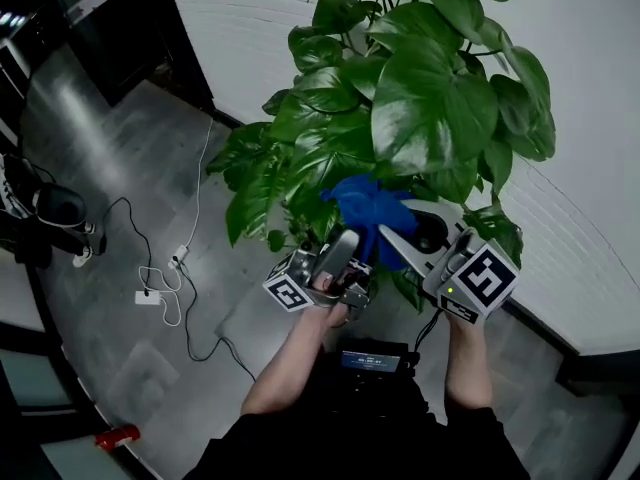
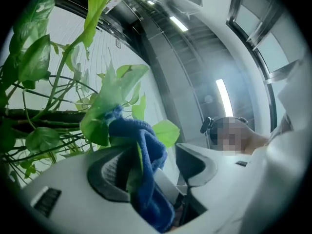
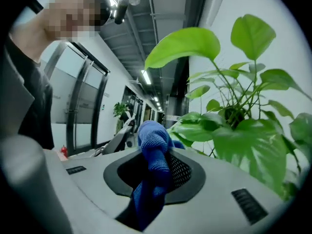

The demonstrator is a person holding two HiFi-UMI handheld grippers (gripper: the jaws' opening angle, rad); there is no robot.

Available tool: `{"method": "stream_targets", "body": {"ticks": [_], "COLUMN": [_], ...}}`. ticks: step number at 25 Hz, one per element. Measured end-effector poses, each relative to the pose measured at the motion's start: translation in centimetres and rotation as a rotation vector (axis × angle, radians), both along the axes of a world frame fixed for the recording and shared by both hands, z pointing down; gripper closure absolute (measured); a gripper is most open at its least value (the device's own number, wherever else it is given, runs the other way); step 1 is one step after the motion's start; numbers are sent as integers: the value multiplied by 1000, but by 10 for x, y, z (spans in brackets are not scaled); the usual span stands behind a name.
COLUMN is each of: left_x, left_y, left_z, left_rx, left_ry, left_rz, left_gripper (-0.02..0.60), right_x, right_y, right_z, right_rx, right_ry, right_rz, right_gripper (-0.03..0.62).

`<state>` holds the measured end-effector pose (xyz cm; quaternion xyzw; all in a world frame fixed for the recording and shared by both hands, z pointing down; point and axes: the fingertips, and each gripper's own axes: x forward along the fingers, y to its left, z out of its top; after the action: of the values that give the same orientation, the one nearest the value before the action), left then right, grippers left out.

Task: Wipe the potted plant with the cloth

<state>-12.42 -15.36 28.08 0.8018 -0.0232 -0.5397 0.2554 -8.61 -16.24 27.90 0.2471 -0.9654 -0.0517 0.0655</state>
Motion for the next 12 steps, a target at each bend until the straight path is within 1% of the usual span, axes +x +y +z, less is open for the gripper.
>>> {"method": "stream_targets", "body": {"ticks": [2,4,6,8,10,11,12], "left_x": [-2,-6,-9,-8,-2,2,7], "left_y": [-1,-4,-6,-8,-8,-8,-8], "left_z": [3,9,16,21,20,21,23], "left_rx": [1,-6,-19,-29,-33,-35,-39], "left_ry": [-7,-11,-15,-21,-26,-29,-34], "left_rz": [-10,-23,-30,-29,-19,-10,0], "left_gripper": [299,298,297,296,296,296,296], "right_x": [-8,-12,-9,1,20,33,49], "right_y": [14,30,51,72,90,98,105], "right_z": [17,37,57,73,75,69,56], "right_rx": [-41,-103,-167,-209,-223,-220,-206], "right_ry": [25,36,36,36,-4,-56,-129], "right_rz": [-69,-144,-221,-278,-311,-324,-338], "right_gripper": [497,497,498,499,499,499,499]}}
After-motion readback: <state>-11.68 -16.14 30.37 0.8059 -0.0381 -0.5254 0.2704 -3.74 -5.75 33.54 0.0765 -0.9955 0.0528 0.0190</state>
